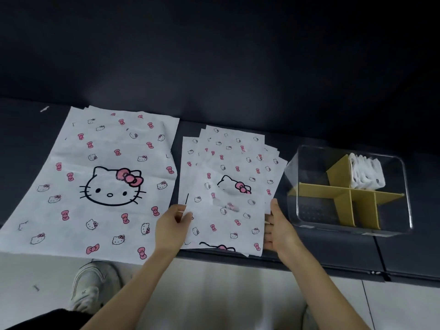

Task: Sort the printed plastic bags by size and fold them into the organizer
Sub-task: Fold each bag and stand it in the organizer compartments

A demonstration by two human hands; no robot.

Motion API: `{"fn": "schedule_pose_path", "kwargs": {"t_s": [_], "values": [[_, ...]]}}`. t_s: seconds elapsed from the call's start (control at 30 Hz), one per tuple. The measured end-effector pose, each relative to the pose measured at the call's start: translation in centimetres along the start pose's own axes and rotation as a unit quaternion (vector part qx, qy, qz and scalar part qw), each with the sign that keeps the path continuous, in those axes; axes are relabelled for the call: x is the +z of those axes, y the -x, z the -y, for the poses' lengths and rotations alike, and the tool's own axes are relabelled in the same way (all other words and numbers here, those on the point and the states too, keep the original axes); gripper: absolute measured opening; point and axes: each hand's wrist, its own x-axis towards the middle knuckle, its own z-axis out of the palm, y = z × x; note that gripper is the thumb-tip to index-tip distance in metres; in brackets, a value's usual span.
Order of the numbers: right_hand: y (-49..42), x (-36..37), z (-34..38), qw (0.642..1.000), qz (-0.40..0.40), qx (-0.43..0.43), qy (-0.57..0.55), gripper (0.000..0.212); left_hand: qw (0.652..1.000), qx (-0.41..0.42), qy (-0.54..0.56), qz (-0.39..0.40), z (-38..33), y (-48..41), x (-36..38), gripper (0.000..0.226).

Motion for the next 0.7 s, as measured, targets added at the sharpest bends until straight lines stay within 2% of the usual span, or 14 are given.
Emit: {"fn": "schedule_pose_path", "kwargs": {"t_s": [0.1, 0.17, 0.23, 0.3, 0.37, 0.43, 0.47, 0.53, 0.6, 0.7], "values": [[0.7, -0.2, -1.0, 0.998, 0.006, -0.056, 0.001, 0.041, 1.0, 0.007, -0.022, -0.012, 0.7, 0.1, 0.5, 0.017], [0.1, 0.0, -2.0, 0.994, -0.026, -0.099, 0.026, 0.028, 0.999, 0.018, -0.044, -0.013, 1.2, 0.1, 0.7, 0.02], [-1.1, 0.0, -2.9, 0.983, -0.091, -0.134, 0.091, 0.031, 0.997, 0.034, -0.067, -0.008, 1.4, 0.1, 0.8, 0.029], [-1.8, 0.4, -3.0, 0.973, -0.118, -0.15, 0.133, 0.039, 0.993, 0.059, -0.103, -0.021, 1.2, 0.4, 0.6, 0.041], [-2.0, 0.7, -2.8, 0.964, -0.12, -0.166, 0.168, 0.049, 0.959, 0.169, -0.216, -0.078, 1.5, 0.8, 0.4, 0.056], [-1.9, 0.7, -2.8, 0.955, -0.122, -0.183, 0.197, 0.055, 0.898, 0.302, -0.297, -0.119, 2.0, 1.0, 0.5, 0.058], [-1.8, 0.7, -2.8, 0.952, -0.128, -0.19, 0.202, 0.055, 0.876, 0.352, -0.312, -0.103, 2.4, 1.2, 0.7, 0.051], [-1.7, 0.6, -2.9, 0.952, -0.133, -0.189, 0.2, 0.056, 0.858, 0.393, -0.326, -0.045, 3.2, 1.2, 1.4, 0.039], [-1.9, 0.6, -3.0, 0.953, -0.132, -0.191, 0.193, 0.058, 0.849, 0.381, -0.366, 0.016, 4.1, 1.1, 2.0, 0.048], [-1.9, 0.6, -3.1, 0.956, -0.13, -0.186, 0.187, 0.057, 0.847, 0.351, -0.395, 0.062, 4.3, 1.3, 2.4, 0.057]]}}
